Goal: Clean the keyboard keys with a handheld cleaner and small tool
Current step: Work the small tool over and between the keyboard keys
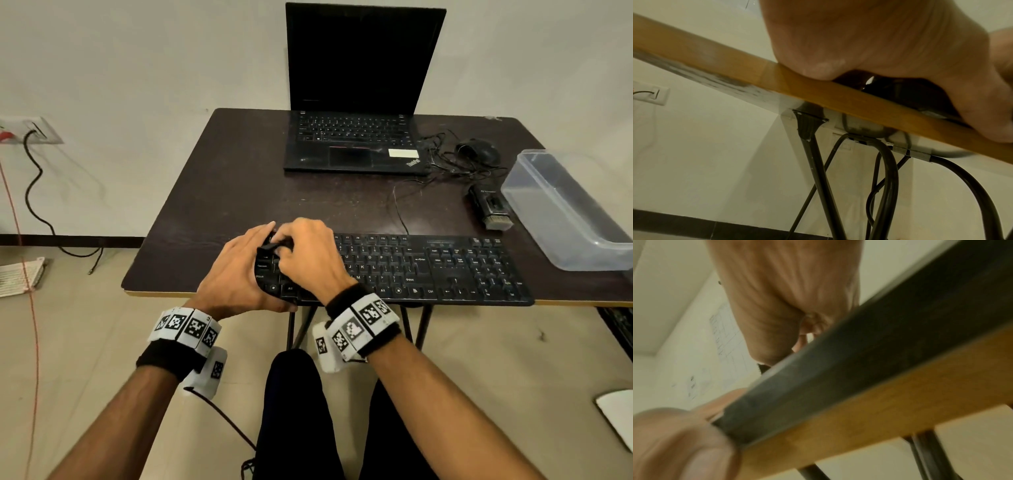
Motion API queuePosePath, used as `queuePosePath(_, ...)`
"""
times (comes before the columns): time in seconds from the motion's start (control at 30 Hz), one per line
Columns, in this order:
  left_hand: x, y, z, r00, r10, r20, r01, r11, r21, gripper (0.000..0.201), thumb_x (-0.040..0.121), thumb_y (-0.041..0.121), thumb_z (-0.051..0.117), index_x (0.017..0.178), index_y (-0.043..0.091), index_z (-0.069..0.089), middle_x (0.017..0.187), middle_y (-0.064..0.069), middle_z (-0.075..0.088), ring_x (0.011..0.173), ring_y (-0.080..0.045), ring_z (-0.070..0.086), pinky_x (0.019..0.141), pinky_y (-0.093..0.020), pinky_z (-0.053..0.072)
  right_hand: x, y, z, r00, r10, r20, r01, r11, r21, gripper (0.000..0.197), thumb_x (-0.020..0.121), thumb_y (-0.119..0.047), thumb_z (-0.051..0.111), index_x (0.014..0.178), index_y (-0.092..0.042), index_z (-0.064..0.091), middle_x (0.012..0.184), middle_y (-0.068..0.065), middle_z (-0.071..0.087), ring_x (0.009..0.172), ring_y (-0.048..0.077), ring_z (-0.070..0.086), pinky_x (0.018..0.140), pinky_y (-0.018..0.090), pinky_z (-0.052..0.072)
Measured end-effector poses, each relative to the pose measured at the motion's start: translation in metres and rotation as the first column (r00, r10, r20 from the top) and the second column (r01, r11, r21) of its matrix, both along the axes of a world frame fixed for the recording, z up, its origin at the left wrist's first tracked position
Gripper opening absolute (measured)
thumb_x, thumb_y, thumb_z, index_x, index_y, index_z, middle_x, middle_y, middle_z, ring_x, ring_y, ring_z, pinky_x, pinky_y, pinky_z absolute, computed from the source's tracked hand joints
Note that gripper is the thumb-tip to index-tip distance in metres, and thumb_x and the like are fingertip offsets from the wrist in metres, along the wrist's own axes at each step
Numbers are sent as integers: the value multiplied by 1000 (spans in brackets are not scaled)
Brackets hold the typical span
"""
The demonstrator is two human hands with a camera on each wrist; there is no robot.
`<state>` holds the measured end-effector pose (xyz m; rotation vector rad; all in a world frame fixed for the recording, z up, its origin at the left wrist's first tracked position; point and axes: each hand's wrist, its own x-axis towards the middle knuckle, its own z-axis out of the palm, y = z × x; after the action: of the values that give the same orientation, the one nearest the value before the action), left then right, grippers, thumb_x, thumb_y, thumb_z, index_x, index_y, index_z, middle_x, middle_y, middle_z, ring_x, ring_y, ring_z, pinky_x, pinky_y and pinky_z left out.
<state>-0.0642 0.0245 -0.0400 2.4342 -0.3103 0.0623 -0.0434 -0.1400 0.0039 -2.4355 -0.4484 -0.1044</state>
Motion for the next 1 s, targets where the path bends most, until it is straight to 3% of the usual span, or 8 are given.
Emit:
queuePosePath(0.2, 0, 7, -3, 999, -12, -38, 13, 1000, 25, 149, 42, 73, 92, 164, 21, 24, 156, 13, 39, 132, 9, 25, 123, -29, 19, 0, -49, -7, 978, -207, -37, 208, 978, 27, 22, 90, -8, 75, 101, -24, 86, 103, -1, 79, 98, 17, 70, 94, 29, 54)
queuePosePath(0.3, -2, 4, 5, 999, -16, -37, 16, 1000, 15, 145, 41, 77, 86, 162, 22, 29, 154, 11, 44, 131, 9, 30, 125, -36, 26, 4, -16, -5, 988, -149, -42, 150, 988, 37, 27, 87, -7, 70, 98, -26, 85, 102, -3, 80, 99, 18, 71, 92, 25, 48)
queuePosePath(0.43, -2, -1, 11, 1000, -30, -3, 30, 996, -89, 116, 39, 63, 93, 142, 40, 45, 131, 23, 60, 124, 0, 55, 110, -42, 47, 10, 17, -3, 998, -37, -55, 40, 997, 67, 26, 86, -5, 69, 98, -22, 85, 104, -2, 82, 104, 21, 73, 95, 25, 48)
queuePosePath(0.53, 1, 6, 2, 999, -8, -40, 8, 1000, -15, 145, 38, 74, 92, 160, 27, 29, 151, 16, 45, 140, -6, 41, 122, -45, 35, 12, -11, 1, 994, -102, -39, 101, 995, -16, 23, 87, -5, 71, 96, -22, 85, 102, -4, 82, 98, 18, 71, 99, 27, 47)
queuePosePath(0.63, 2, 11, -5, 998, -18, -54, 20, 999, 28, 152, 39, 78, 89, 164, 23, 22, 154, 14, 41, 143, -8, 35, 127, -43, 26, 12, -52, 3, 962, -266, -67, 265, 964, -18, 19, 90, -10, 75, 97, -24, 85, 100, -4, 82, 91, 12, 69, 91, 23, 48)
queuePosePath(0.8, 1, 8, 0, 999, -9, -47, 11, 999, 34, 150, 40, 76, 89, 163, 21, 23, 152, 15, 41, 133, 5, 29, 126, -40, 25, 17, -21, 2, 968, -249, -35, 248, 968, -47, 25, 90, -6, 69, 99, -24, 84, 107, -2, 81, 106, 21, 73, 94, 28, 49)
queuePosePath(0.93, -3, 4, 7, 999, -12, -47, 10, 999, -35, 145, 40, 72, 89, 161, 23, 27, 142, 30, 37, 124, 21, 27, 124, -36, 27, 22, 13, 3, 988, -132, -77, 131, 991, -23, 25, 88, -6, 67, 97, -22, 83, 105, 1, 79, 104, 25, 72, 89, 30, 51)
queuePosePath(1.0, -2, 5, 6, 997, -1, -73, 0, 1000, -17, 148, 40, 71, 91, 163, 25, 23, 146, 28, 36, 127, 19, 24, 125, -35, 24, 21, 0, 5, 984, -148, -100, 147, 989, -13, 28, 88, -4, 67, 100, -23, 84, 109, 0, 80, 108, 25, 72, 94, 31, 53)
